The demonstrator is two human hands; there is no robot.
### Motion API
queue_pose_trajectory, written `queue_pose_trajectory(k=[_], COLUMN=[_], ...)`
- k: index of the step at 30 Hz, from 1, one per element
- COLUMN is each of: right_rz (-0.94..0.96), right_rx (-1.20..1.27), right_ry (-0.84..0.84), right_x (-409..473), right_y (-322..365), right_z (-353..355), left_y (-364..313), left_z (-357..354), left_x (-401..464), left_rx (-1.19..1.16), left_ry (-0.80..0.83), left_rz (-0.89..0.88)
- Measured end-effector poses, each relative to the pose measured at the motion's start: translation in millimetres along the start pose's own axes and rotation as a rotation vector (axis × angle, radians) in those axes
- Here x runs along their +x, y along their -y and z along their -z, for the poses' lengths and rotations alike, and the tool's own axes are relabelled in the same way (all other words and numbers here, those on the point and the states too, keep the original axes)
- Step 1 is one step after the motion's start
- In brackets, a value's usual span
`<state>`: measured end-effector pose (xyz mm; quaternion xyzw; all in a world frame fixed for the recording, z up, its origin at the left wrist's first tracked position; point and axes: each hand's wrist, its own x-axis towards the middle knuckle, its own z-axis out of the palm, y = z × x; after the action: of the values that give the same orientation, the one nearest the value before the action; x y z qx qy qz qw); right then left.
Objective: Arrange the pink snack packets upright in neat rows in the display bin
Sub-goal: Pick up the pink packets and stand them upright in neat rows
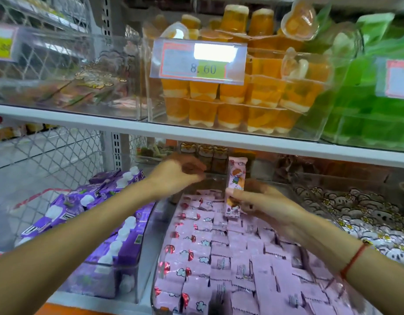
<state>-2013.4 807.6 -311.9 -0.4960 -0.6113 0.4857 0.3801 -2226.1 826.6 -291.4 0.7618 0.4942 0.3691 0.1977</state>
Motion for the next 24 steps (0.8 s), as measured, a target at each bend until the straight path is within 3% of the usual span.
queue_pose_trajectory(k=[4, 7, 9, 12, 17, 20, 24], right_rz=[0.039, 0.088, 0.167, 0.239, 0.26, 0.272, 0.167], right_rx=[-0.131, -0.095, -0.206, -0.407, -0.909, -1.205, -1.195], right_ry=[0.01, 0.006, -0.005, 0.08, 0.196, 0.227, 0.262], right_x=[21, 36, 45, 57, 62, 62, 65], right_y=[4, 7, 9, 11, -3, -15, -13], right_z=[1, -3, -8, -14, -8, 0, 10], left_y=[-7, -7, -2, 11, 27, 28, 22], left_z=[-9, -6, -4, -1, 9, 7, -2], left_x=[23, 32, 32, 28, 25, 27, 32], left_rx=[-0.134, -0.34, -0.314, -0.191, -0.212, -0.253, -0.26], left_ry=[0.088, 0.13, 0.149, -0.026, -0.362, -0.357, -0.261], left_rz=[-0.123, -0.07, -0.075, -0.137, -0.058, -0.043, -0.101])
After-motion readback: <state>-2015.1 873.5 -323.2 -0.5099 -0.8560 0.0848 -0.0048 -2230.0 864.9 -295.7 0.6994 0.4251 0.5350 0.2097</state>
